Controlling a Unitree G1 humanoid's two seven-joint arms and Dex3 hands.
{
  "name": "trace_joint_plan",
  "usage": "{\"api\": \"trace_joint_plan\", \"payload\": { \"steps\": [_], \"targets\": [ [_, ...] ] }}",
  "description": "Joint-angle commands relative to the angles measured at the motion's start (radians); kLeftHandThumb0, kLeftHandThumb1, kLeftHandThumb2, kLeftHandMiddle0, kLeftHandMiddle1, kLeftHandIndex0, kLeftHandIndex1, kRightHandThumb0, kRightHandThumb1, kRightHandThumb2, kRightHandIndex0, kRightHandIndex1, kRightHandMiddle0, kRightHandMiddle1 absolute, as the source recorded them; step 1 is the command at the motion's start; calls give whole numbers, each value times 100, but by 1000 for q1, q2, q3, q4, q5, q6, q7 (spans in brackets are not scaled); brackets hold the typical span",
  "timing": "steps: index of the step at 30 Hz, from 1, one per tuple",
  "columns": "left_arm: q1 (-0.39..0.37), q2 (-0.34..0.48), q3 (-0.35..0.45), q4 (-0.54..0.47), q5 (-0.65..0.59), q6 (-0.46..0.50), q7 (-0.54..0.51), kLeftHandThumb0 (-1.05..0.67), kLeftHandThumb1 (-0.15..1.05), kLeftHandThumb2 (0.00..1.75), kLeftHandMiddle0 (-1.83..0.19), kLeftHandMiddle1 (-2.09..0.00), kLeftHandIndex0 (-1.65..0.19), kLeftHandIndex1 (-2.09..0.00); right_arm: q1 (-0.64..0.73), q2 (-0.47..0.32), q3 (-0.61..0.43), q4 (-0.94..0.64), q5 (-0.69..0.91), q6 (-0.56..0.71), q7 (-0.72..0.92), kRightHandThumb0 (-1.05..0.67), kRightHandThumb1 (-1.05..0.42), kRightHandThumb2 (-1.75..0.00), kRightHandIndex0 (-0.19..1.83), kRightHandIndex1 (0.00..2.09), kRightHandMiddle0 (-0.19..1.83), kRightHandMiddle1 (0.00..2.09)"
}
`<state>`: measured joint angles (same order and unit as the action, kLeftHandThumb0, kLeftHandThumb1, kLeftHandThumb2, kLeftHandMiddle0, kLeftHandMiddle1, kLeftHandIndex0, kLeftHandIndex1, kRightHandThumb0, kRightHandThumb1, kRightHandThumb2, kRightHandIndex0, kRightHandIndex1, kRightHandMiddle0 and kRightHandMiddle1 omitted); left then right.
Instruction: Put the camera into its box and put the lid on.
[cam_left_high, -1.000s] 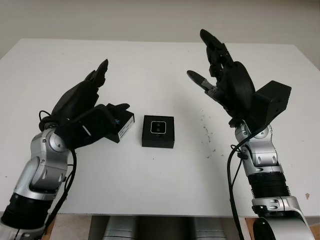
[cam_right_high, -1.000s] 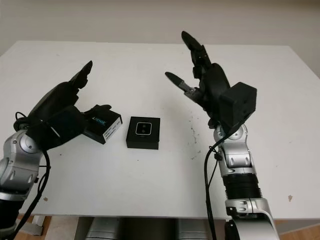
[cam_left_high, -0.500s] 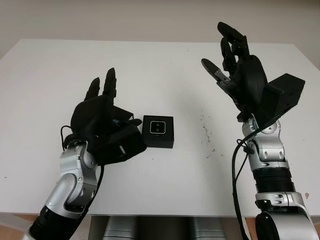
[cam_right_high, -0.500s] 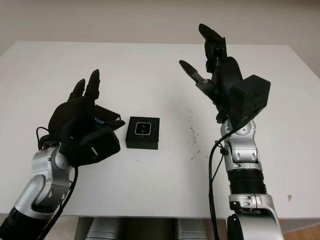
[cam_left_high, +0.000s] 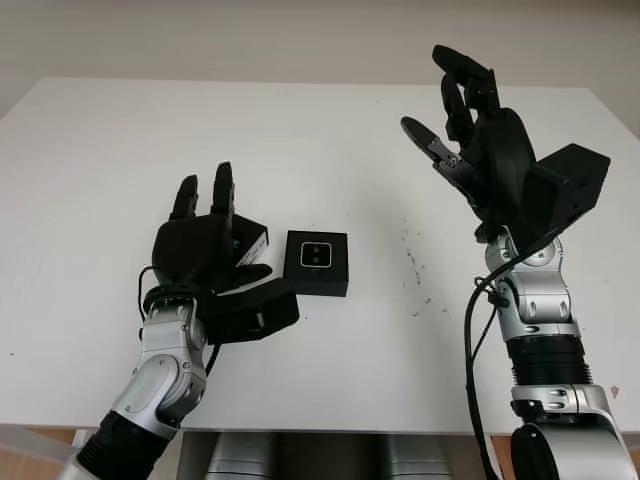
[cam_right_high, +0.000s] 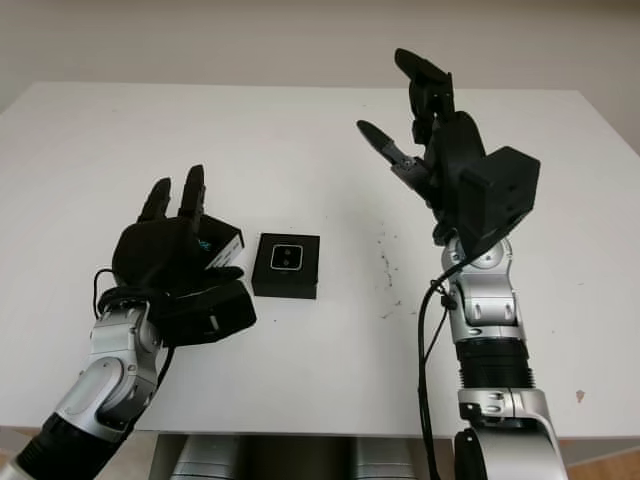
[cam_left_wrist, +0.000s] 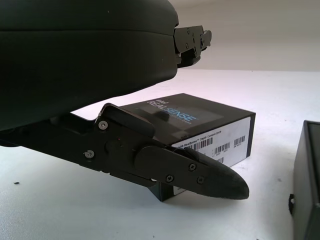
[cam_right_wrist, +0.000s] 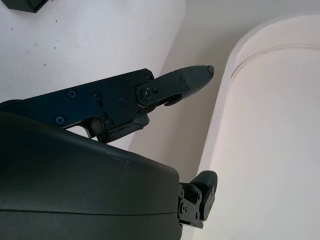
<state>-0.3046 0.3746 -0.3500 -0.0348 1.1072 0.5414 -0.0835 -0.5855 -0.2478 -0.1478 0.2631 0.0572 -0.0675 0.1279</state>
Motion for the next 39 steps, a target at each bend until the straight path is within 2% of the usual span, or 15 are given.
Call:
{"api": "trace_joint_plan", "payload": {
  "steps": [1,12,14,15,16,19,20,23,24,25,26,28,31,34,39],
  "targets": [
    [-22,-1,0,11,11,-5,9,-79,101,6,1,-8,12,-5,1,-7,-1,-18,2,8,0,-51,-102,-6,-4,7,-17,77],
    [-34,-8,41,9,-97,-17,-85,-63,99,5,-6,-8,6,-8,2,-6,1,-18,-4,2,-1,-51,-102,-5,-3,6,-17,75],
    [-34,-3,49,-3,-127,-28,-109,-56,99,5,-16,-13,0,-11,3,-6,1,-18,-4,2,-1,-51,-102,-5,-3,6,-17,75],
    [-33,-3,54,-5,-141,-35,-109,-54,99,5,-13,-30,-4,-11,3,-6,1,-18,-4,2,0,-51,-102,-5,-4,6,-17,75],
    [-32,-3,57,-6,-150,-40,-107,-51,98,5,-2,-67,-10,-11,3,-7,1,-18,-3,3,1,-52,-102,-5,-4,6,-17,75],
    [-26,12,60,-2,-171,-77,-87,-46,97,5,13,-126,-15,-10,3,-8,3,-17,-9,0,-1,-53,-102,-5,-3,6,-17,75],
    [-23,16,62,0,-180,-93,-75,-41,98,6,17,-161,-17,-10,3,-8,2,-16,-9,-1,0,-53,-102,-5,-3,6,-17,75],
    [-9,12,85,7,-225,-144,-20,-21,98,6,5,-203,-18,-10,3,-5,1,-16,-8,1,0,-53,-102,-5,-3,6,-18,76],
    [-3,13,90,9,-237,-161,-1,-15,99,6,-1,-206,-18,-10,3,-5,1,-18,-8,5,-1,-53,-102,-5,-3,6,-17,76],
    [0,16,93,12,-243,-174,13,-10,101,6,-5,-203,-32,-24,3,-4,0,-17,-7,5,0,-53,-102,-6,-3,6,-17,76],
    [1,19,95,15,-247,-182,23,-4,103,6,-11,-174,-35,-62,3,-5,0,-15,-6,1,1,-54,-103,-6,-3,6,-18,76],
    [3,24,98,28,-250,-210,63,0,102,6,-20,-143,-30,-102,3,-5,-1,-13,-4,2,3,-54,-103,-6,-4,6,-18,76],
    [3,19,111,43,-264,-236,107,3,101,6,-29,-115,-27,-116,5,-3,-2,-17,-2,5,2,-53,-103,-6,-3,6,-18,76],
    [-5,23,120,47,-275,-239,114,1,102,6,-31,-112,-27,-124,10,-1,2,-16,-5,-2,3,-54,-104,-6,-2,7,-18,76],
    [-20,45,162,47,-339,-289,103,-3,103,5,-19,-149,-22,-135,16,6,8,-16,-3,-3,7,-55,-105,-10,-1,7,-18,74]
  ]
}}
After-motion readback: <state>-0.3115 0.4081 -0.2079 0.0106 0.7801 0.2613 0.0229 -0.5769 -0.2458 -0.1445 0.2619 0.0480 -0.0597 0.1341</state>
